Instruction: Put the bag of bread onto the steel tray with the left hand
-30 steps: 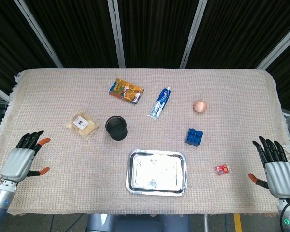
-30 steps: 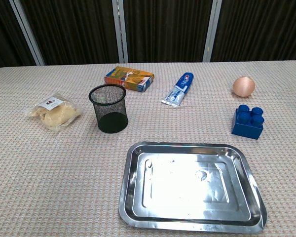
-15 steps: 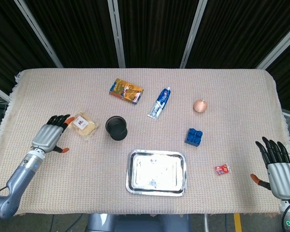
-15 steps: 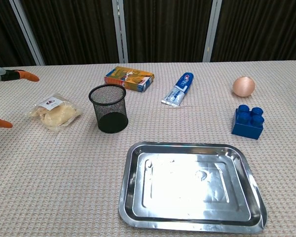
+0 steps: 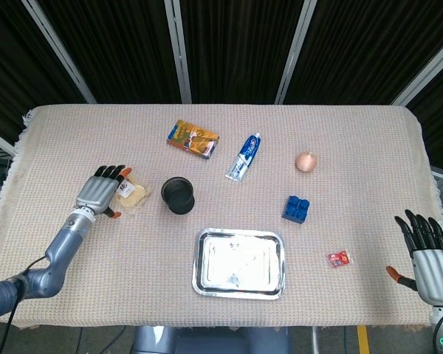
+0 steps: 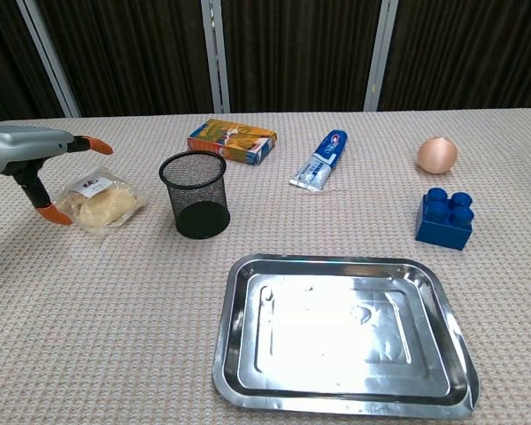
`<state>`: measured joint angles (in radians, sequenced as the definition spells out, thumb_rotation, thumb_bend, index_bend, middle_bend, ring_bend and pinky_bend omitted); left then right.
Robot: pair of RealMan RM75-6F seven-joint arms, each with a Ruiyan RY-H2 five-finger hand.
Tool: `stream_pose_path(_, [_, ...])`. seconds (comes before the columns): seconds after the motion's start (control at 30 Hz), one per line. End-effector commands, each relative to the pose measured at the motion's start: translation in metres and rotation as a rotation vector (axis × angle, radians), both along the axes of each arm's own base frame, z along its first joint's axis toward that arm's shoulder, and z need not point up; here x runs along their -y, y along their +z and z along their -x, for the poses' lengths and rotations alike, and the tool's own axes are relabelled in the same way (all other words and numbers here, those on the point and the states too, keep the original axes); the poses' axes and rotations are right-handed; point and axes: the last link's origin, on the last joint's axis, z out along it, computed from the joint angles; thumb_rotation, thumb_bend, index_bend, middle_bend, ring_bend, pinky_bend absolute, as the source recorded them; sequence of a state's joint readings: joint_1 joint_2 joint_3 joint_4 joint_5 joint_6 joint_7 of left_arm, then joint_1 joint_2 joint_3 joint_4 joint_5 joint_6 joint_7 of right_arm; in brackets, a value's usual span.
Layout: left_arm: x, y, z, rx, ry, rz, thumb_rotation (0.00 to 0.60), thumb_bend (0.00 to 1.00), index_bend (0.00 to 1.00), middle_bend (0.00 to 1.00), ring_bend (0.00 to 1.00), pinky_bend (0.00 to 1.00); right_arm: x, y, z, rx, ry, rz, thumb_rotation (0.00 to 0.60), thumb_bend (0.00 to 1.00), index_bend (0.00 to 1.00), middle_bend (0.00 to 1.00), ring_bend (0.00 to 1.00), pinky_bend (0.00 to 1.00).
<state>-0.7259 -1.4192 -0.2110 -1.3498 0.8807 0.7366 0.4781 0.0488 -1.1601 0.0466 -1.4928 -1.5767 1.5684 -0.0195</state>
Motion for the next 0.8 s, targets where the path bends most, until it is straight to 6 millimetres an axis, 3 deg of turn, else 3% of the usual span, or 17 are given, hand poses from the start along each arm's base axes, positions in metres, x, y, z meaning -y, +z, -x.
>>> stream_pose_path(0.03, [-0.014, -0.01, -0.002, -0.021, 0.029, 0.005, 0.6, 0.05, 0.05, 0.0, 0.0, 0.0, 0.0, 0.0, 0.001, -0.002, -0.005, 0.001, 0.6, 0.0, 0.07, 0.0, 0.0, 0.02])
stream_pose_path(0.2, [-0.028, -0.022, -0.003, -0.028, 0.07, 0.011, 0.6, 0.1, 0.07, 0.0, 0.0, 0.0, 0.001, -0.001, 0.002, -0.006, -0.012, -0.003, 0.6, 0.0, 0.07, 0.0, 0.0, 0.02])
stream_pose_path(0.33, [-0.036, -0.033, -0.008, -0.027, 0.081, 0.007, 0.6, 0.2, 0.15, 0.0, 0.0, 0.03, 0.002, -0.001, 0.001, -0.007, -0.014, -0.004, 0.6, 0.0, 0.07, 0.0, 0.0, 0.02])
stream_pose_path(0.47, [-0.04, -0.042, -0.011, -0.008, 0.093, 0.01, 0.6, 0.33, 0.3, 0.03, 0.04, 0.24, 0.002, -0.001, 0.002, -0.011, -0.02, -0.003, 0.6, 0.0, 0.07, 0.0, 0.0, 0.02])
stream_pose_path(0.6, [-0.038, -0.047, -0.017, 0.021, 0.064, 0.0, 0.6, 0.42, 0.52, 0.25, 0.27, 0.46, 0.001, 0.0, 0.004, -0.01, -0.027, 0.0, 0.6, 0.0, 0.07, 0.0, 0.0, 0.02])
stream_pose_path(0.8, [-0.025, -0.044, -0.028, 0.151, -0.033, -0.052, 0.6, 0.46, 0.58, 0.33, 0.33, 0.5, 0.001, 0.001, 0.005, -0.014, -0.03, -0.003, 0.6, 0.0, 0.07, 0.0, 0.0, 0.02])
